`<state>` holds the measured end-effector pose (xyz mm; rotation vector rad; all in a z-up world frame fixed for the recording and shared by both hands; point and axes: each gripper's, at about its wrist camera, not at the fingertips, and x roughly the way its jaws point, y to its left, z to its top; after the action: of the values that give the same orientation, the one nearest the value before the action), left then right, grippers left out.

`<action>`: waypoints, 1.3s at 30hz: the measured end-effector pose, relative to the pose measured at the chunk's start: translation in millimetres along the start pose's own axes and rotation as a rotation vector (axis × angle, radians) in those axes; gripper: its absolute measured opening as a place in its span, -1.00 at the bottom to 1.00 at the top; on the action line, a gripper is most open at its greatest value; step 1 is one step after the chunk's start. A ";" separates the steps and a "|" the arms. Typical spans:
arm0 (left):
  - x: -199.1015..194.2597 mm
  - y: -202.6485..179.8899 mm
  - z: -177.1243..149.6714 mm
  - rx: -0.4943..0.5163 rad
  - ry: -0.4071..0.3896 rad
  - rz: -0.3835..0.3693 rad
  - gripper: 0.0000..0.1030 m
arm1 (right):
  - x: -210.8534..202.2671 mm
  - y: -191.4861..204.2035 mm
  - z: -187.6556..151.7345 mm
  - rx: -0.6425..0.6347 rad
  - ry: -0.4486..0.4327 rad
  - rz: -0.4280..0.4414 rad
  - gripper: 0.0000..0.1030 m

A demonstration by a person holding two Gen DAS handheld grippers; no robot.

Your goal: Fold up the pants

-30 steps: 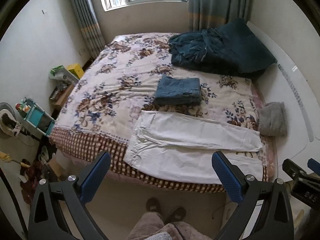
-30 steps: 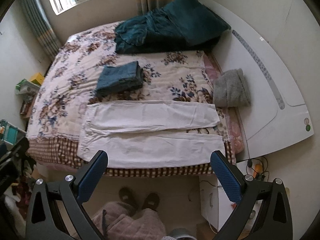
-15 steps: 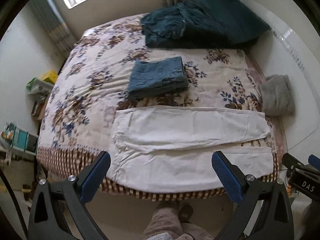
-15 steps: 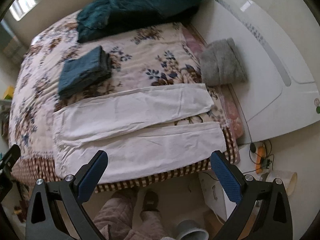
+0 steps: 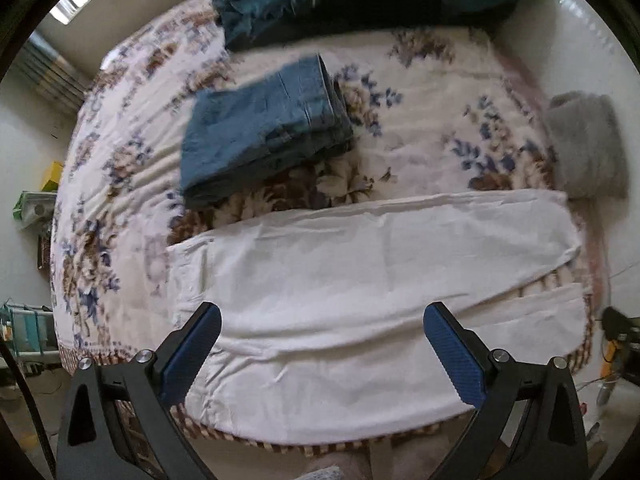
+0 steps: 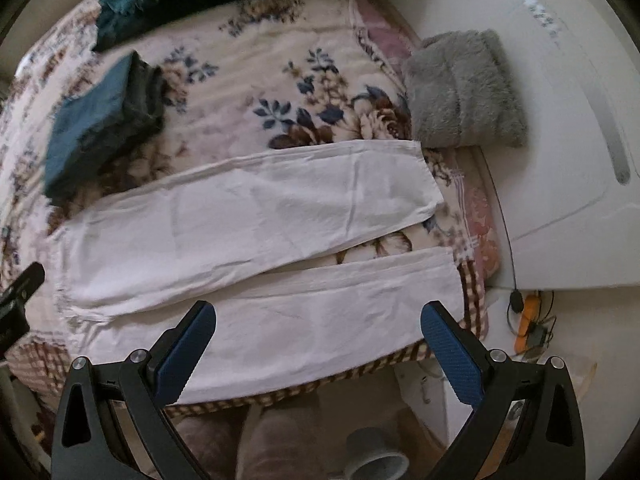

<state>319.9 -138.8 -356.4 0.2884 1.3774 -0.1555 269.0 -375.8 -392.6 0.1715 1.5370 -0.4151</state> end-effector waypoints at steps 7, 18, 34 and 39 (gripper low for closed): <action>107.3 -15.0 35.0 0.089 0.061 0.094 1.00 | 112.7 2.6 54.8 -0.203 0.016 -0.126 1.00; 268.2 -45.1 75.7 0.254 0.219 0.122 1.00 | 296.6 87.0 156.4 -0.684 0.070 -0.232 0.97; 197.9 -35.5 68.4 0.311 0.087 -0.039 -0.81 | 280.0 100.6 159.7 -0.770 0.026 -0.068 -0.85; 120.7 -12.6 30.2 0.152 0.003 -0.052 -0.84 | 223.9 75.8 140.4 -0.676 -0.109 -0.042 -0.86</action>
<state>367.8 -152.4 -471.1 0.3795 1.3794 -0.3041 423.2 -391.5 -619.6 -0.4046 1.4953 0.0768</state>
